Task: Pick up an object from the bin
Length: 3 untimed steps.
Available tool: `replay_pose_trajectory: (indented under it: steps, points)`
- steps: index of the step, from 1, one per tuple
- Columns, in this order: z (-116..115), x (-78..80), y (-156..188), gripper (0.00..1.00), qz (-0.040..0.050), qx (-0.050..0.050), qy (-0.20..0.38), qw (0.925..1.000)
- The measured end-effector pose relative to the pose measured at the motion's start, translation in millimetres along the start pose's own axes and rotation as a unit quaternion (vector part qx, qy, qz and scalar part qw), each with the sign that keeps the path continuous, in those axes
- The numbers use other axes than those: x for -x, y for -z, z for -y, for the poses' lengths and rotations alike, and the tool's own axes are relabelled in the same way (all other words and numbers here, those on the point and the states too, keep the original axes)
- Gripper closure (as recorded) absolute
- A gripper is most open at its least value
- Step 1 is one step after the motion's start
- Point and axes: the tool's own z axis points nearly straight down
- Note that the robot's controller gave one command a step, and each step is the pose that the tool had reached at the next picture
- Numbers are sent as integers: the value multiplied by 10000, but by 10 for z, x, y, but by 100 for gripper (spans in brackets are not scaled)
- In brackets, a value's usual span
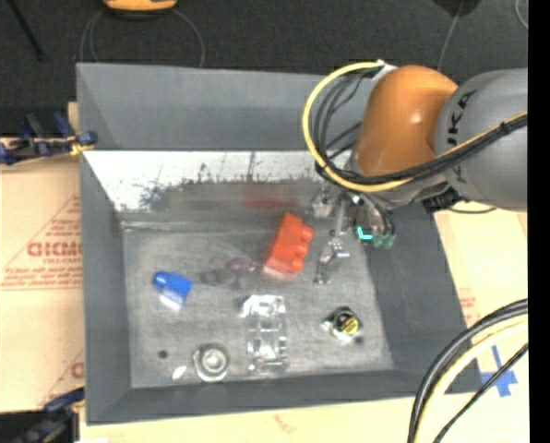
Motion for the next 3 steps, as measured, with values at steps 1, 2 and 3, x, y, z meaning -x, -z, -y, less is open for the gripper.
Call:
replay_pose_trajectory:
  steps: [1, 2, 3]
  points:
    - [-176, 357, -731, 0, 66, 3, 679, 9977]
    - [31, 182, -840, 0, 41, -7, 1054, 9944]
    - [28, 192, -830, 100, 54, -7, 1054, 9944]
